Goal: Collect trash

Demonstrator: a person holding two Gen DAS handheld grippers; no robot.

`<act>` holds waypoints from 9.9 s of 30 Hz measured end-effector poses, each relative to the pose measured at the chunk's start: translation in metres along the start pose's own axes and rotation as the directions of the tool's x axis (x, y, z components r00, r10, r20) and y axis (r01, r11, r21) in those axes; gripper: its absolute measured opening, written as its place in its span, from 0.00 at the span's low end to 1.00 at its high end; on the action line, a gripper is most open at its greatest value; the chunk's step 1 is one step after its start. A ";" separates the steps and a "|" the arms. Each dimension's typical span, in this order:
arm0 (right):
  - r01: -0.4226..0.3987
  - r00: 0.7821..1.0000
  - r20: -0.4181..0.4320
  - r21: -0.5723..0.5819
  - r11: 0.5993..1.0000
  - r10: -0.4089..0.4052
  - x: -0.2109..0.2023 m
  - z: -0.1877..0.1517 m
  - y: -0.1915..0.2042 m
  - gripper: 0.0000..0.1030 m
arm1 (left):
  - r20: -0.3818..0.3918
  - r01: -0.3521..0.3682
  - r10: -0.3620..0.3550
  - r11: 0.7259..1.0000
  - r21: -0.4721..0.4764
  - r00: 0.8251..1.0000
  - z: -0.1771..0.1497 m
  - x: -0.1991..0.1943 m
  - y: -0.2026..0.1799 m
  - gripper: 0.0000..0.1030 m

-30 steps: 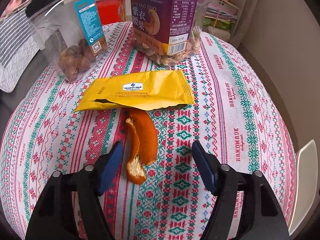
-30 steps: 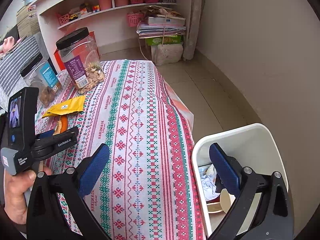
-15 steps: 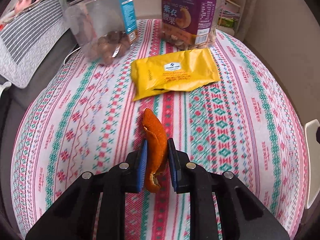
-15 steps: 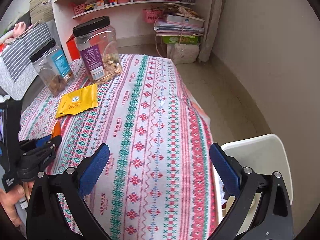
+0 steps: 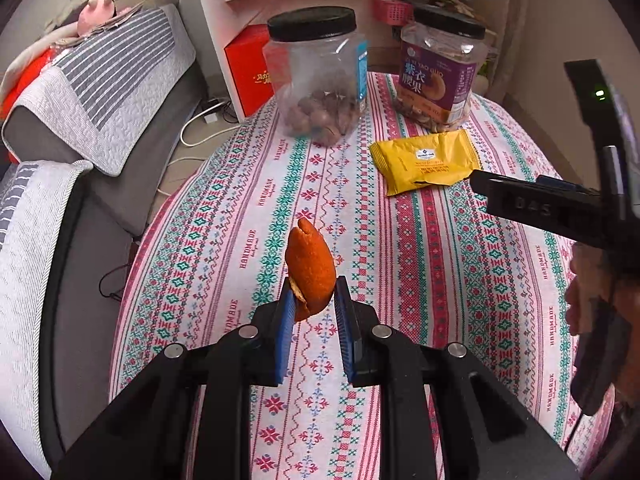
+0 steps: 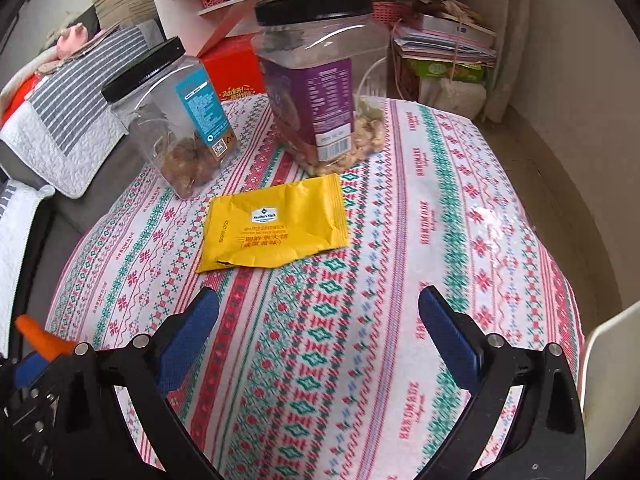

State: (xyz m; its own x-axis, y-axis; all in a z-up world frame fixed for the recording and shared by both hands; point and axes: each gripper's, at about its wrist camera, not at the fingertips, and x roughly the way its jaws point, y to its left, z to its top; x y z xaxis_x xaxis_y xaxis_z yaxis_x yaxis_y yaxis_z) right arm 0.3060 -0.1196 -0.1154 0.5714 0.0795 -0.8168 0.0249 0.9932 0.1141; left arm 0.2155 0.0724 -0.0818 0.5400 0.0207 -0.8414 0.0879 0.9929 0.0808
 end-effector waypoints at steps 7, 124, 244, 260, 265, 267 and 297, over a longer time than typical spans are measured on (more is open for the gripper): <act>-0.017 1.000 0.011 0.010 1.000 0.017 0.040 0.029 0.021 0.93 | -0.004 0.072 -0.072 0.996 -0.046 0.997 0.009 -0.006 0.009 0.20; -0.035 0.954 0.299 0.085 0.996 0.008 -0.236 -0.113 -0.242 0.01 | 0.158 0.208 -0.243 0.955 0.209 0.957 0.001 -0.101 -0.223 0.20; 0.265 0.839 0.422 0.232 0.936 -0.343 -0.270 -0.172 -0.131 0.93 | 0.279 0.190 -0.191 0.981 0.033 0.941 -0.058 -0.140 -0.136 0.93; 0.233 0.860 0.410 0.217 0.948 -0.305 -0.263 -0.170 -0.128 0.93 | 0.274 0.147 -0.142 0.989 0.004 0.951 -0.060 -0.137 -0.133 0.93; 0.229 0.862 0.409 0.215 0.949 -0.300 -0.264 -0.170 -0.127 0.93 | 0.278 0.141 -0.134 0.990 -0.005 0.951 -0.059 -0.137 -0.132 0.93; 0.228 0.863 0.407 0.213 0.950 -0.298 -0.264 -0.170 -0.127 0.93 | 0.280 0.138 -0.132 0.990 -0.005 0.951 -0.060 -0.137 -0.133 0.93; 0.203 0.893 0.361 0.212 0.956 -0.270 -0.255 -0.170 -0.132 0.93 | 0.325 0.134 -0.130 0.991 0.010 0.937 -0.063 -0.143 -0.134 0.92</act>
State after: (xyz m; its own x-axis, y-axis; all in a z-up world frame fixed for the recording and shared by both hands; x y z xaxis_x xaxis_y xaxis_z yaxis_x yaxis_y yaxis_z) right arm 0.0173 -0.2567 -0.0179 0.7995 -0.2278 -0.5559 0.3140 0.9473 0.0635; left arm 0.0732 -0.0564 -0.0060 0.7667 -0.1482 -0.6247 0.1682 0.9854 -0.0273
